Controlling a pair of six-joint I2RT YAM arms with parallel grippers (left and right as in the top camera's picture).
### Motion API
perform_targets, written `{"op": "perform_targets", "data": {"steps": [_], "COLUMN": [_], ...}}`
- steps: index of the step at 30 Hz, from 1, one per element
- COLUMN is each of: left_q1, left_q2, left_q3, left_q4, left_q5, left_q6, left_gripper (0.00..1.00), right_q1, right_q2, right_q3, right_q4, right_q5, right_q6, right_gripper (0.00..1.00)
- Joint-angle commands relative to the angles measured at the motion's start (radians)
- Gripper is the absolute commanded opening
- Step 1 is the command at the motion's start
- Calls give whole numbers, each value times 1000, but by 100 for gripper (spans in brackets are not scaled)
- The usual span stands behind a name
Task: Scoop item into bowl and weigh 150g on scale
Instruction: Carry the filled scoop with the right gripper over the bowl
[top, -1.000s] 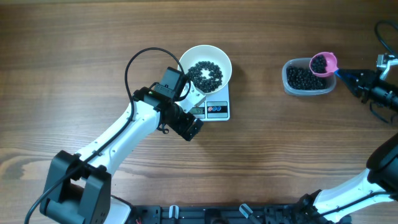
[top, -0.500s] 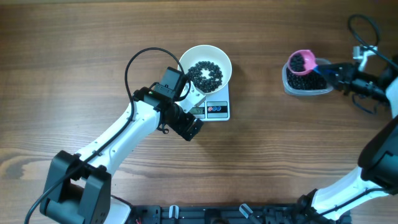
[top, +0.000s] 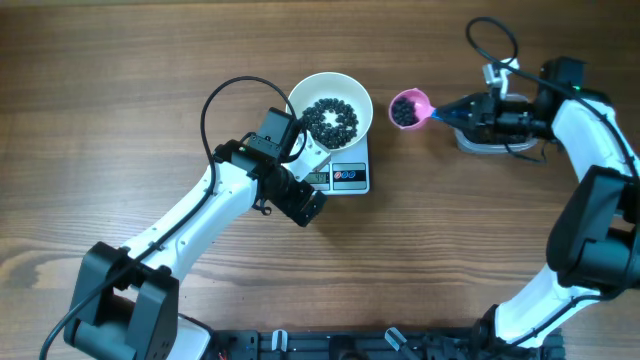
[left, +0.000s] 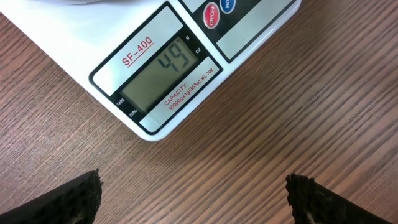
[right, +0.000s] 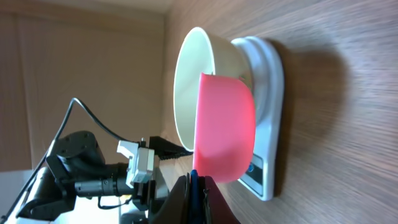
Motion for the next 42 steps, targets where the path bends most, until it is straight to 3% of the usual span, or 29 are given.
{"op": "perform_targets", "data": {"steps": [1, 7, 12, 18, 23, 26, 31, 42], "left_q1": [0, 0, 0, 0, 0, 0, 0, 0], "left_q2": [-12, -12, -12, -12, -12, -12, -12, -11], "left_q3": [-6, -6, -6, -6, -6, -6, -6, -6], "left_q4": [0, 0, 0, 0, 0, 0, 0, 0], "left_q5": [9, 9, 9, 9, 9, 9, 9, 9], "left_q6": [-6, -6, -6, -6, -6, -6, -6, -6], "left_gripper": [100, 100, 100, 100, 100, 100, 100, 100], "right_q1": [66, 190, 206, 229, 307, 328, 328, 328], "right_q2": [10, 10, 10, 10, 10, 10, 10, 9], "right_q3": [-10, -10, -10, -10, -10, -10, -10, -10], "right_q4": [2, 39, 111, 392, 549, 555, 586, 586], "right_q5": [-47, -81, -155, -149, -31, -12, 77, 129], "right_q6": [6, 8, 55, 90, 90, 94, 229, 57], "right_gripper": [4, 4, 4, 4, 4, 4, 4, 4]}}
